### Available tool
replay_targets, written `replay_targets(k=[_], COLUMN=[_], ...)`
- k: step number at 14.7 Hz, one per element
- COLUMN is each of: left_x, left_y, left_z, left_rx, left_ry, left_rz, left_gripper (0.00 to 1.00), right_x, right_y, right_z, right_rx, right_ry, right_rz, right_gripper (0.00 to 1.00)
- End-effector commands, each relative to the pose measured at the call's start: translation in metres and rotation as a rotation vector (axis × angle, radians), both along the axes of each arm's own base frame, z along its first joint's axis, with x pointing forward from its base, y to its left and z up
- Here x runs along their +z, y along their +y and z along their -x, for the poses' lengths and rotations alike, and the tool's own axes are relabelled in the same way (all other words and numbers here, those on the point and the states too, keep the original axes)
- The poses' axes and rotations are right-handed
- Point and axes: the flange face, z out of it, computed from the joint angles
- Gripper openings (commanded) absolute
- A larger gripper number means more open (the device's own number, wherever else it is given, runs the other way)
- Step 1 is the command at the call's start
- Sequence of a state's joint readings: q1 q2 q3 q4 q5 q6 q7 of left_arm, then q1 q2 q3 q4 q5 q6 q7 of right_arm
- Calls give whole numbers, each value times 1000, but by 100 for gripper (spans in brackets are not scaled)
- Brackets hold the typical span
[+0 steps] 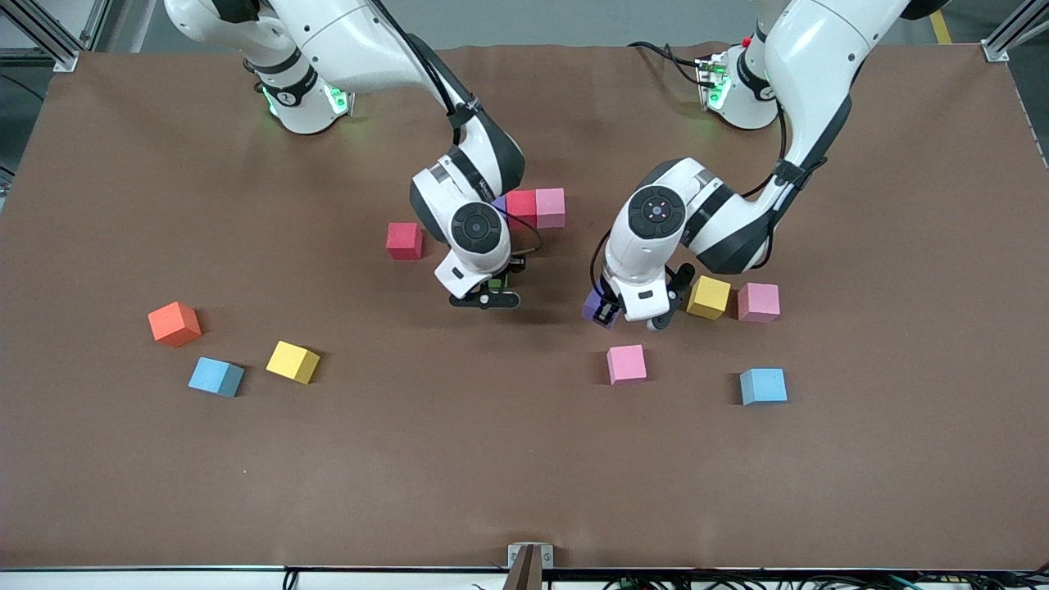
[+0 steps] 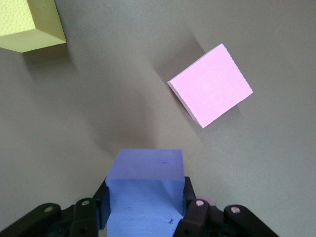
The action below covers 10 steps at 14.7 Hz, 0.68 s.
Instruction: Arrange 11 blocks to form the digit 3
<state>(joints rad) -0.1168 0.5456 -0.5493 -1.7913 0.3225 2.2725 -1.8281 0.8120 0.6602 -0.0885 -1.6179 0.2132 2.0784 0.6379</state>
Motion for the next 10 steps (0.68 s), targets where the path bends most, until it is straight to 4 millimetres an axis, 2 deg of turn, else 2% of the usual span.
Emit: replay_targets(k=[1,10], left_x=[3,0], left_y=[-2,-3], left_z=[2,3], left_rx=[0,0], left_ry=[8,14], left_rz=[1,0], left_gripper=[39,39], right_x=[-1,-3], right_y=[0,2], right_z=[5,9], right_rx=[-18,-33], right_ry=[9,13], right_rz=[3,12], right_gripper=[23,23])
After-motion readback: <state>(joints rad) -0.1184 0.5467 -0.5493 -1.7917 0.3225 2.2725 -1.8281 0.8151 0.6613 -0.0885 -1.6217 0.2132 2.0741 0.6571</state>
